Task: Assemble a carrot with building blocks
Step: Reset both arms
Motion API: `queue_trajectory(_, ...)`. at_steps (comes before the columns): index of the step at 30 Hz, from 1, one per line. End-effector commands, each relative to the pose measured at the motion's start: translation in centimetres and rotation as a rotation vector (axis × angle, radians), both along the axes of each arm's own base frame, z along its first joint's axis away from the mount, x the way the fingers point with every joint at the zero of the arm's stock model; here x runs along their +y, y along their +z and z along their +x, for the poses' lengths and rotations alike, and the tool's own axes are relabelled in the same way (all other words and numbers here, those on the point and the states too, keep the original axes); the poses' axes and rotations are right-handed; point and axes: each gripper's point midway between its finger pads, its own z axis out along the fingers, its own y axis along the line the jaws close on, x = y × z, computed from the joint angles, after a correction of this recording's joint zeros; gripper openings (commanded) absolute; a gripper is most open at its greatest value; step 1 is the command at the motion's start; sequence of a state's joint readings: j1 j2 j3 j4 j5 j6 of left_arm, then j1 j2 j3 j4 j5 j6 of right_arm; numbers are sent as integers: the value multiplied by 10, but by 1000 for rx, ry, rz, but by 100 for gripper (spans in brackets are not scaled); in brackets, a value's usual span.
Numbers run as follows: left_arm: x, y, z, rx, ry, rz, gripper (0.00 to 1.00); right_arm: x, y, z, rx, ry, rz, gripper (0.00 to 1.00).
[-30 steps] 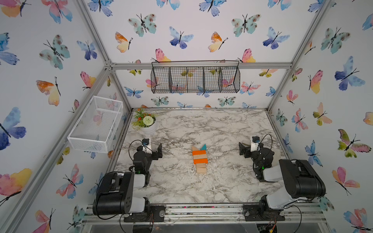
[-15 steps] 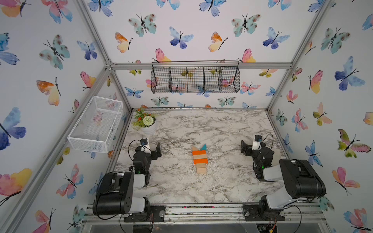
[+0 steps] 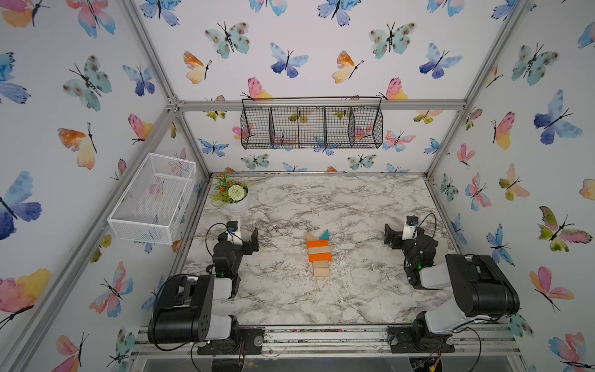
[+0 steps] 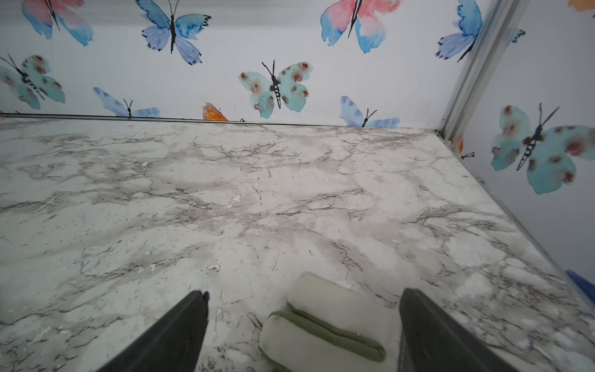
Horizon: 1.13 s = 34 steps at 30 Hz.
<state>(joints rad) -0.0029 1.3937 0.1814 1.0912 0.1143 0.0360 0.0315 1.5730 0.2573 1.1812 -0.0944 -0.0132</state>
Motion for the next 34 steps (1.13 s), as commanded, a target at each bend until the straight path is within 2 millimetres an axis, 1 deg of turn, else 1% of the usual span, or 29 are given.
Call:
queue_trajectory(1,-21,7,-8,-43,-145,16,98,14,1,-2,-4,96,-17,98)
queue_trajectory(3,-20,6,-5,-30,-138,13,99,10,2,-1,-17,69,-10,98)
queue_trajectory(4,-19,6,-4,-27,-138,8,98,-3,2,3,-11,-17,6,98)
queue_trajectory(5,-15,5,-3,-22,-115,5,98,-11,1,5,-4,-67,22,99)
queue_trajectory(6,-4,5,1,-18,-41,-9,98,-13,0,5,0,-76,11,98)
queue_trajectory(7,14,4,7,-1,74,-37,99,-12,1,4,-2,-73,10,98)
queue_trajectory(8,21,1,8,14,114,-34,98,-12,0,4,-2,-74,10,99)
queue_trajectory(11,15,1,8,12,93,-20,99,-12,1,4,-6,-71,11,98)
queue_trajectory(29,14,-1,11,26,97,-14,98,-11,1,3,-11,-68,11,98)
queue_trajectory(34,14,1,7,12,94,-13,98,-12,3,4,-23,-68,11,99)
